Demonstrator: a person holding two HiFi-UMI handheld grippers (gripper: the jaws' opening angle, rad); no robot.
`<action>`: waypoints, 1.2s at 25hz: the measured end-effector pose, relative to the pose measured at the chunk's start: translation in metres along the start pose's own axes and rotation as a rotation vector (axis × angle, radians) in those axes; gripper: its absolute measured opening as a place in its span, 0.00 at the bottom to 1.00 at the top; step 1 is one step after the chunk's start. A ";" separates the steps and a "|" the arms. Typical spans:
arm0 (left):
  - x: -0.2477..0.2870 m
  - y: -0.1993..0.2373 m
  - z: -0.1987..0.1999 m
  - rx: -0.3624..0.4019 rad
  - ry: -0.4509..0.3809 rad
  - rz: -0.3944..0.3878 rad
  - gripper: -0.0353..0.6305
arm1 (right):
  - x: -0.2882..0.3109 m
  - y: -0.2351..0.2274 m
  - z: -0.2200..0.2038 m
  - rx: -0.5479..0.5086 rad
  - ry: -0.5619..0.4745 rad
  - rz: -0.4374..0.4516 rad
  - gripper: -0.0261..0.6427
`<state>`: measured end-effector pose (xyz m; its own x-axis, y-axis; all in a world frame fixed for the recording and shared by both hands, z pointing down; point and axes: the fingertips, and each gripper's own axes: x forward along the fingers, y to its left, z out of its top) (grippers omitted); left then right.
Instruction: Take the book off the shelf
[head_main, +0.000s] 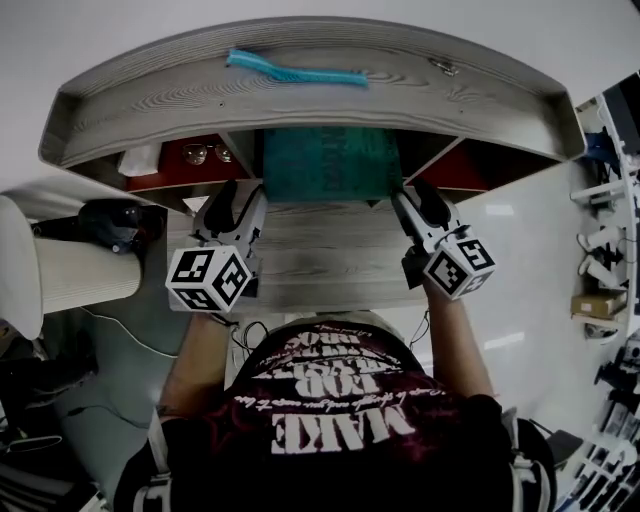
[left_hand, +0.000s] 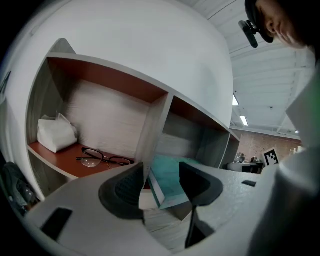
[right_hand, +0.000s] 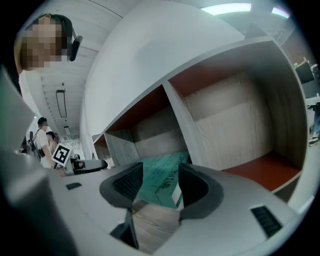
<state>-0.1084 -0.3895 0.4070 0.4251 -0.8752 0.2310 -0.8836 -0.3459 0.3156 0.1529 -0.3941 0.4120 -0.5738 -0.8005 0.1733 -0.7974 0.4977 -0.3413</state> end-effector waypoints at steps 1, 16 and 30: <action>0.005 0.000 -0.003 -0.001 0.009 0.002 0.37 | 0.004 -0.003 0.000 0.003 0.005 0.003 0.37; 0.044 -0.009 -0.044 -0.070 0.185 -0.014 0.37 | 0.035 -0.010 -0.026 0.071 0.117 0.049 0.35; -0.007 -0.048 -0.053 -0.036 0.141 -0.062 0.37 | -0.026 0.013 -0.036 0.084 0.066 -0.012 0.31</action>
<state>-0.0587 -0.3488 0.4386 0.5045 -0.7952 0.3363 -0.8482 -0.3837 0.3653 0.1509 -0.3550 0.4359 -0.5773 -0.7814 0.2371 -0.7875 0.4561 -0.4144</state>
